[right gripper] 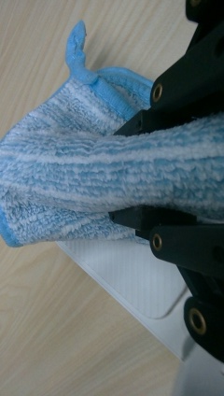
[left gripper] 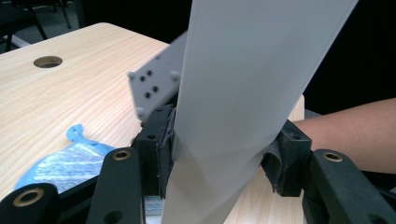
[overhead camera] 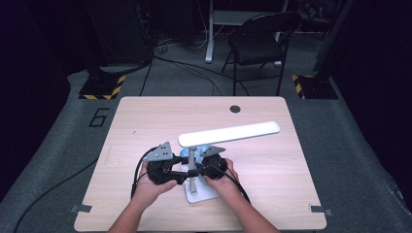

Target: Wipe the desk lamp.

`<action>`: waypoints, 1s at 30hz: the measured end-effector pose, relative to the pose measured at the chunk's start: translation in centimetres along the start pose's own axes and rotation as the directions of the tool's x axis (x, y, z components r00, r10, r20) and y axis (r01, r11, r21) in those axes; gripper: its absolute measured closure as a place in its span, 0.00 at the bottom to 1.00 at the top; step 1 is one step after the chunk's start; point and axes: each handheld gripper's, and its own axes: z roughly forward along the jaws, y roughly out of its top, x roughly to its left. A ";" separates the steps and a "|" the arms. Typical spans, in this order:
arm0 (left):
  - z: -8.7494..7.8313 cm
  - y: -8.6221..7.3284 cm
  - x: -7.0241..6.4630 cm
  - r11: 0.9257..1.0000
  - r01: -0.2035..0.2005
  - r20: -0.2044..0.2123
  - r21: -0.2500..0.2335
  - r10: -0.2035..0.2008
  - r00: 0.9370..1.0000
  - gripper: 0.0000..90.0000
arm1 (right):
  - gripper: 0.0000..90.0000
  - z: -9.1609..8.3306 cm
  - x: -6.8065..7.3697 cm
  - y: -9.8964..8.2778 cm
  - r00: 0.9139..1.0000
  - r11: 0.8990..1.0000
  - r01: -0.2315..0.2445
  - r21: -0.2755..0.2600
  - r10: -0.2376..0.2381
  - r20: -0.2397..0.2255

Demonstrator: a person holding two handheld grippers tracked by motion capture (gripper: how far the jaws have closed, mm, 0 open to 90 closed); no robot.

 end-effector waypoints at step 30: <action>0.0 -0.1 -0.1 1.000 0.000 0.001 -0.006 0.000 1.000 0.55 | 0.73 -5.5 2.8 -5.0 0.996 0.998 0.066 0.018 -0.065 -0.066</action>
